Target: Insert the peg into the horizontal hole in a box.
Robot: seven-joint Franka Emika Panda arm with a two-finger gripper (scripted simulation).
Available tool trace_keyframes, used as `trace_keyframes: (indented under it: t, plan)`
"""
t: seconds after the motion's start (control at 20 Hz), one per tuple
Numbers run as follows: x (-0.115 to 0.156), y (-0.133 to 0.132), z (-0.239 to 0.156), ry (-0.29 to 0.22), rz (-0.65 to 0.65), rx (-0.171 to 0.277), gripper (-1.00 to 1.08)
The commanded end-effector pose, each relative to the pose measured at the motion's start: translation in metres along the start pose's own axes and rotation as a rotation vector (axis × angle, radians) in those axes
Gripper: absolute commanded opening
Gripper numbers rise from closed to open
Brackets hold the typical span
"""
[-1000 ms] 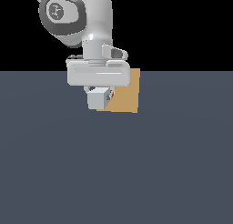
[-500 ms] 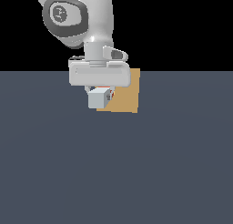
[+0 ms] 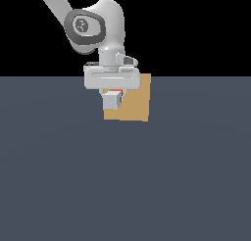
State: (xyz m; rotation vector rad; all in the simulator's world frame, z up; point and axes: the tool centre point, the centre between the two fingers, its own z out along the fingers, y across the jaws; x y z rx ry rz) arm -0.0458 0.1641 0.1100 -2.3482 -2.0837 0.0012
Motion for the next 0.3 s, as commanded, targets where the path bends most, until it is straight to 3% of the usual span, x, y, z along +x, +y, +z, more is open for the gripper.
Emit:
trace_keyframes:
  t: [0.0, 0.25]
  plan:
    - [0.0134, 0.0021, -0.0028, 0.002, 0.002, -0.006, -1.00]
    - [0.0229, 0.0026, -0.0031, 0.002, 0.002, -0.006, -1.00]
